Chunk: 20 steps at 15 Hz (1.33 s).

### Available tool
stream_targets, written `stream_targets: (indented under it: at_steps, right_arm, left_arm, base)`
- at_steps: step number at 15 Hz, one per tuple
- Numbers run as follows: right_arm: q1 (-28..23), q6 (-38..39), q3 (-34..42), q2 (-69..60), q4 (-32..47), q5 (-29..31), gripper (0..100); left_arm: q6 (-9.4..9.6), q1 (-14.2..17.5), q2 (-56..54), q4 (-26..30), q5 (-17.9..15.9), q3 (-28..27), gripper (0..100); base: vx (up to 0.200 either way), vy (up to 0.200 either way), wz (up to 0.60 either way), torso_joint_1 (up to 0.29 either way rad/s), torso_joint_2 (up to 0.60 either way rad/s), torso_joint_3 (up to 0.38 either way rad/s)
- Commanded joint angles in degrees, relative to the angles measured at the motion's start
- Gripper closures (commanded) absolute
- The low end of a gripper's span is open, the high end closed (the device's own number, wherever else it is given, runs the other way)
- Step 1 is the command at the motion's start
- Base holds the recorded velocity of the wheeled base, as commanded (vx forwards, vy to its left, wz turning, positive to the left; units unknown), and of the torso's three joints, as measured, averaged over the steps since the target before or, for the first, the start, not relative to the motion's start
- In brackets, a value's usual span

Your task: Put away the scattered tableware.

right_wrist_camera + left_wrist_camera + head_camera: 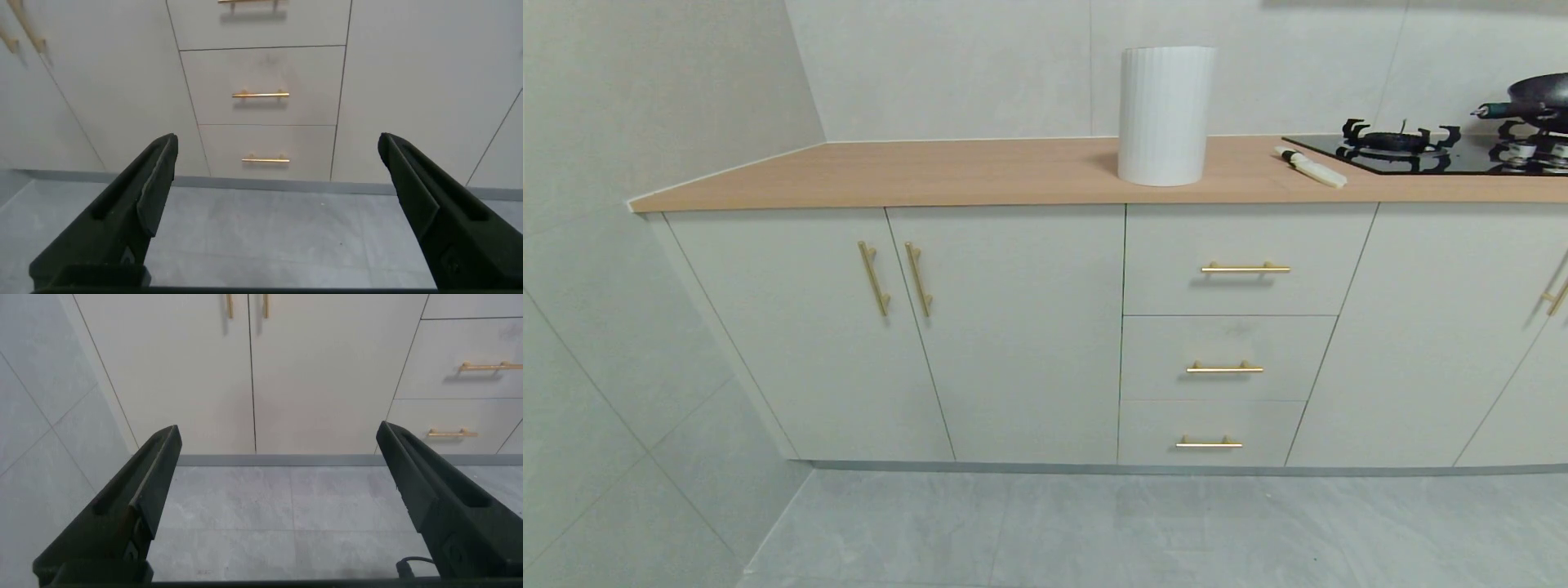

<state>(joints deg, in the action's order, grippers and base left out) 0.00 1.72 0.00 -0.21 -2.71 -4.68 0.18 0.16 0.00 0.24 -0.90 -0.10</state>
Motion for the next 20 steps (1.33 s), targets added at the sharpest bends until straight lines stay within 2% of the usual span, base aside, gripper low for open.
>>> stream_targets:
  at_steps: [1, 3, 4, 6, 14, 20]
  right_arm:
    - [0.0, -1.5, 0.0, 0.2, 0.0, -0.2, 0]
    - [0.0, -6.7, 0.0, 0.2, 1.8, -1.7, 0]
    - [0.0, -6.6, 0.0, 0.3, 2.9, -1.7, 0]
    - [0.0, -0.6, 0.0, 0.2, 3.0, 1.7, 0]
    - [0.0, -1.7, 0.0, 0.2, 2.9, 1.8, 0]
    - [0.0, -1.5, 0.0, 0.2, 3.0, 1.7, 0]
  left_arm:
    - [-0.01, 0.0, 0.0, 0.0, 0.0, 0.0, 0]
    - [-0.01, 0.0, 0.0, 0.0, -0.1, 0.0, 0]
    - [-0.01, 0.0, 0.0, 0.0, 0.0, 0.0, 0]
    - [-0.09, 0.0, 0.0, 0.0, 0.0, 0.0, 0]
    - [-0.01, 0.0, 0.0, 0.0, 0.0, 0.0, 0]
    - [-0.01, 0.0, 0.0, 0.0, -0.1, 0.0, 0]
  base:
    - [0.0, 0.0, 0.0, 0.0, 0.0, 0.0]
    - [0.0, 0.0, 0.0, 0.0, 0.0, 0.0]
    - [0.0, 0.0, 0.0, 0.0, 0.0, 0.0]
    - [0.0, 0.0, 0.0, 0.0, 0.0, 0.0]
    - [0.0, 0.0, 0.0, 0.0, 0.0, 0.0]
    - [0.2, 0.0, 0.0, 0.003, 0.0, 0.001]
